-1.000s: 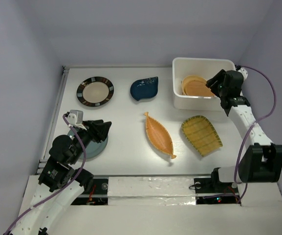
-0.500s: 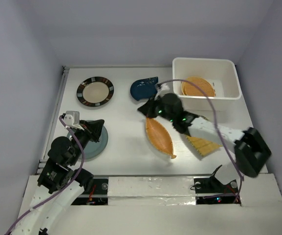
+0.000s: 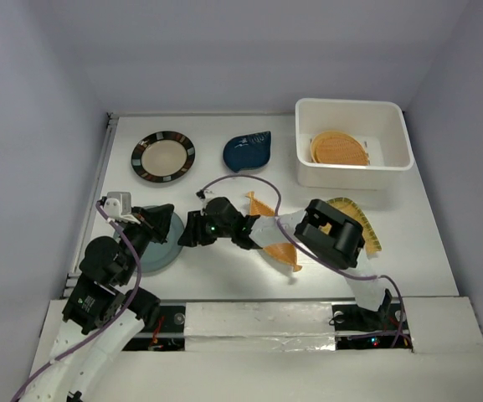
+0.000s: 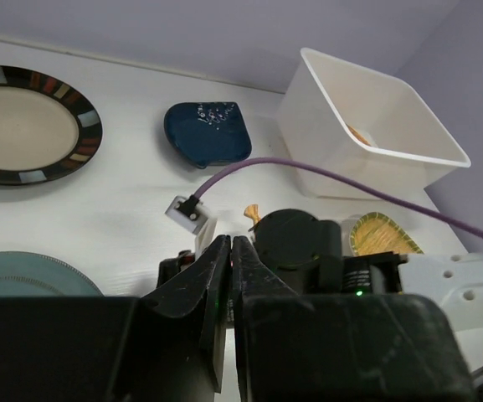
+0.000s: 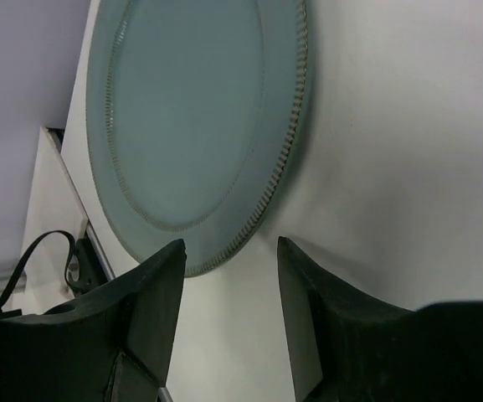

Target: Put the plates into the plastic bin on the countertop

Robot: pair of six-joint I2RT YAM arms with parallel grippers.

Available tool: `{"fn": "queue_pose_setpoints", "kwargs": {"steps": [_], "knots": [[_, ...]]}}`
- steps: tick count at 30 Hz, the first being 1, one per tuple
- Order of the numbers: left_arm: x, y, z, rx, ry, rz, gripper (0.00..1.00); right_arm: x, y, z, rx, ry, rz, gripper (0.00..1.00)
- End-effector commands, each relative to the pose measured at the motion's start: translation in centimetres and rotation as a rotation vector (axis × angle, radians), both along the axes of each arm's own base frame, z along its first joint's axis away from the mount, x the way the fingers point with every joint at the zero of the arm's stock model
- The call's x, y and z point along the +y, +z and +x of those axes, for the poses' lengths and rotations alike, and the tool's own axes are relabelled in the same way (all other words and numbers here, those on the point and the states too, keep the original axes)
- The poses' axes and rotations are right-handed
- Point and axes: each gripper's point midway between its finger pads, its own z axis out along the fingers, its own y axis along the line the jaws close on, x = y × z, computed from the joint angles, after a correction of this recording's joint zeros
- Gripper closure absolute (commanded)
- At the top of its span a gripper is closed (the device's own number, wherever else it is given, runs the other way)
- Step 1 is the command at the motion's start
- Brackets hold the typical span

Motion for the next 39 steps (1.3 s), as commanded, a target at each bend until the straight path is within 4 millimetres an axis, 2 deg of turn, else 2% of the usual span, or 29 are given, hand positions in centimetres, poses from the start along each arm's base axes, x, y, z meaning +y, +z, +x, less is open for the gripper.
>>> {"fn": "queue_pose_setpoints", "kwargs": {"steps": [1,3,4,7,8,15,16,19,20,21,23,25,26,28,29,32,33,35,36,39], "knots": [[0.4,2.3,-0.4,-0.058,0.01,-0.035,0.97,2.3,1.4,0.2,0.025,-0.002,0.115,0.46],[0.4,2.4,-0.4,-0.061,0.006,-0.035,0.96,2.6,0.7,0.2,0.041,-0.004,0.127,0.46],[0.4,2.4,-0.4,-0.059,0.006,-0.036,0.95,2.7,-0.5,0.2,0.07,-0.009,0.123,0.46],[0.4,2.4,-0.4,-0.06,0.006,-0.037,0.94,3.5,-1.0,0.0,0.121,-0.01,0.162,0.48],[0.4,2.4,-0.4,-0.059,0.006,-0.036,0.93,3.7,-2.0,-0.1,0.141,-0.01,0.167,0.49],[0.4,2.4,-0.4,-0.06,0.009,-0.037,0.9,4.4,-3.3,0.7,0.262,-0.109,0.256,0.6],[0.4,2.5,-0.4,-0.06,0.009,-0.037,0.9,4.4,-3.4,0.8,0.283,-0.126,0.262,0.67],[0.5,2.5,-0.5,-0.061,0.009,-0.035,0.9,4.3,-3.6,1.3,0.3,-0.165,0.269,0.78],[0.5,2.4,-0.5,-0.059,0.01,-0.036,0.9,4.3,-3.4,1.3,0.299,-0.168,0.274,0.86],[0.5,2.4,-0.5,-0.059,0.012,-0.036,0.9,4.3,-3.0,1.5,0.292,-0.175,0.29,0.91],[0.6,2.5,-0.5,-0.061,0.014,-0.036,0.9,4.1,-1.3,1.6,0.274,-0.18,0.318,1.0],[0.6,2.5,-0.5,-0.06,0.015,-0.037,0.9,4.0,0.4,1.9,0.234,-0.181,0.333,1.0],[0.7,2.6,-0.5,-0.062,0.018,-0.038,0.9,4.0,2.8,2.0,0.207,-0.176,0.364,1.0],[0.8,2.6,-0.5,-0.063,0.024,-0.039,0.9,3.9,5.5,2.4,0.16,-0.179,0.395,1.0],[0.9,2.6,-0.5,-0.061,0.032,-0.04,0.9,3.7,8.7,2.5,0.131,-0.177,0.442,1.0],[1.2,2.7,-0.5,-0.064,0.044,-0.045,0.89,2.9,12.9,3.0,0.051,-0.204,0.489,1.0],[1.2,2.8,-0.5,-0.065,0.047,-0.046,0.88,2.2,15.8,3.1,0.018,-0.218,0.525,1.0],[1.5,2.8,-0.5,-0.066,0.062,-0.049,0.86,0.5,18.4,4.9,-0.028,-0.249,0.559,1.0],[1.6,2.8,-0.6,-0.067,0.065,-0.053,0.85,-0.7,20.4,5.2,-0.049,-0.259,0.592,1.0],[1.9,3.0,-0.7,-0.073,0.078,-0.059,0.84,-4.3,22.3,8.2,-0.096,-0.337,0.614,1.0]]}}
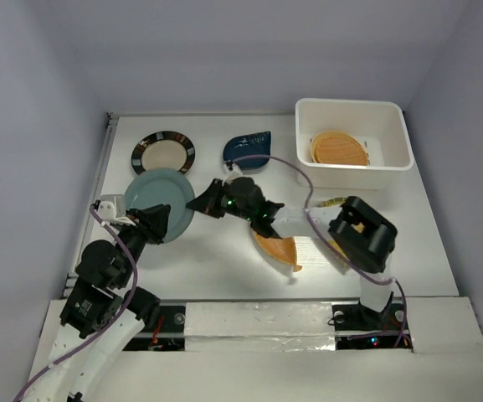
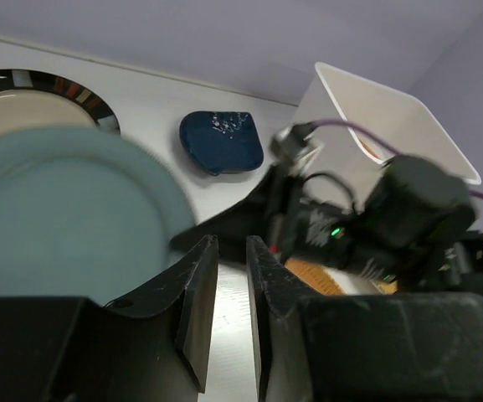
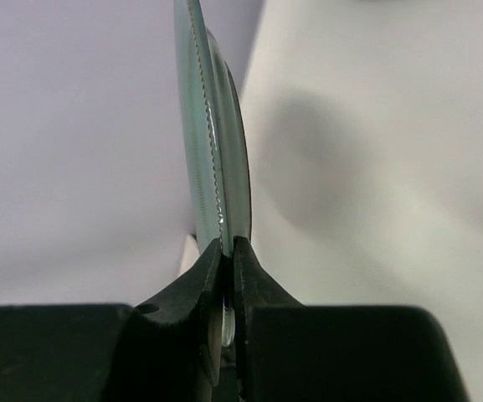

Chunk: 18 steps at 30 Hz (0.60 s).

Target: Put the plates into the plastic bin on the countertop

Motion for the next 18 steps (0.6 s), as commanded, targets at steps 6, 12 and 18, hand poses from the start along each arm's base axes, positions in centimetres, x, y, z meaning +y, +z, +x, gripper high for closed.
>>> {"fn": "queue_pose_setpoints", "kwargs": {"steps": [6,12,18], "knots": [[0.4,2.8,-0.8,-0.083,-0.004,-0.048,0.7,-15.2,17.0,8.5,-0.31,-0.311,0.29,1.0],[0.5,3.2,-1.2,-0.106,-0.01,-0.06,0.68,-28.7,20.7,10.2,-0.407,-0.56,0.147,1.0],[0.7,3.5,-1.6,-0.121,-0.01,-0.072,0.66,-41.9,20.7,12.0,-0.413,-0.794,-0.054,1.0]]}}
